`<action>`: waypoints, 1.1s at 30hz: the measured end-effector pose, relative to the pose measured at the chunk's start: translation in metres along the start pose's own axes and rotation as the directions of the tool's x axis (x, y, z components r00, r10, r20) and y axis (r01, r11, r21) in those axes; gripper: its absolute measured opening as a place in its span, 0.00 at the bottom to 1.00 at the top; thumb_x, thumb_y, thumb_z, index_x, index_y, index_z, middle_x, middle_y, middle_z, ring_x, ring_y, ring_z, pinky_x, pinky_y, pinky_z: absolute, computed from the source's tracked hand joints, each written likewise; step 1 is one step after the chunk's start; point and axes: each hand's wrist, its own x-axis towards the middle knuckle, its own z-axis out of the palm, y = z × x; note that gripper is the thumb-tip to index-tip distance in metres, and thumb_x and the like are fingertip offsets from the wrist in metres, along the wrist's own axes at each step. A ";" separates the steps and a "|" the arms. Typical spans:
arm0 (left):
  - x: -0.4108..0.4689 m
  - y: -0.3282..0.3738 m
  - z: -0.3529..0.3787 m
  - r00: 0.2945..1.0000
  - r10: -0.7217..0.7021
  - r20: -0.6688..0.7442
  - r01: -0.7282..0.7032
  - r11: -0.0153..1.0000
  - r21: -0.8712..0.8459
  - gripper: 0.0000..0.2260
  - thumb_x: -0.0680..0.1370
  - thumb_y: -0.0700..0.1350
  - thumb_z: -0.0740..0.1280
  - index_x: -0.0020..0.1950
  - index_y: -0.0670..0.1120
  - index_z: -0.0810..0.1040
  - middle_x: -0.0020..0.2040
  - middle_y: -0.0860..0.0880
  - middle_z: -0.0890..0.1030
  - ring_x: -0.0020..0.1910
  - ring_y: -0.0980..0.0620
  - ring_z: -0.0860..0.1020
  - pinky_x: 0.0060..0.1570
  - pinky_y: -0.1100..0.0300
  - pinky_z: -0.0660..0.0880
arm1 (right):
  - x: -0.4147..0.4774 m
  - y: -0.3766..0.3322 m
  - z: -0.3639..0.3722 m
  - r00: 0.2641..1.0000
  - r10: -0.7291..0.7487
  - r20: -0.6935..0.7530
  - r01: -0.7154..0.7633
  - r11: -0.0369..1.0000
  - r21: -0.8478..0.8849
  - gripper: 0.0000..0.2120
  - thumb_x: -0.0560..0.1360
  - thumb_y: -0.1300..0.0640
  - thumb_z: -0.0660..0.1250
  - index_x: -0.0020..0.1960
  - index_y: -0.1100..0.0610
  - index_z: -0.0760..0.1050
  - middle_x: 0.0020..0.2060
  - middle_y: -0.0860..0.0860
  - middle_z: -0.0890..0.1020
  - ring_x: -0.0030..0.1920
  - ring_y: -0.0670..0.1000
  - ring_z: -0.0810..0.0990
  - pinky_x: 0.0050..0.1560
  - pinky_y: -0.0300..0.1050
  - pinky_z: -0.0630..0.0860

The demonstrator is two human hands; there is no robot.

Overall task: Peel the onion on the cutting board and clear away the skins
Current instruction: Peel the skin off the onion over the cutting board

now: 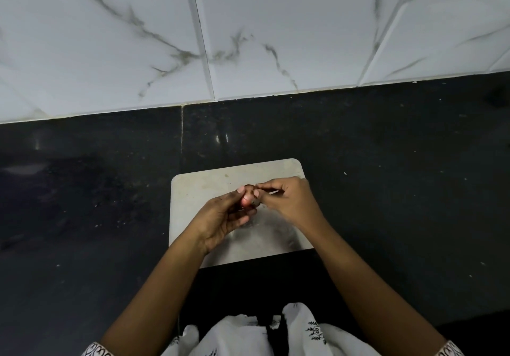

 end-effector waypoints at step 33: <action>0.001 -0.009 0.003 0.996 0.078 -0.046 -0.082 0.992 -0.094 0.08 0.78 0.41 0.63 0.48 0.42 0.82 0.37 0.46 0.83 0.32 0.52 0.79 0.32 0.63 0.79 | -0.006 0.003 0.007 0.962 0.196 0.189 -0.259 0.873 0.414 0.11 0.73 0.62 0.69 0.54 0.54 0.78 0.50 0.51 0.82 0.48 0.46 0.82 0.42 0.37 0.80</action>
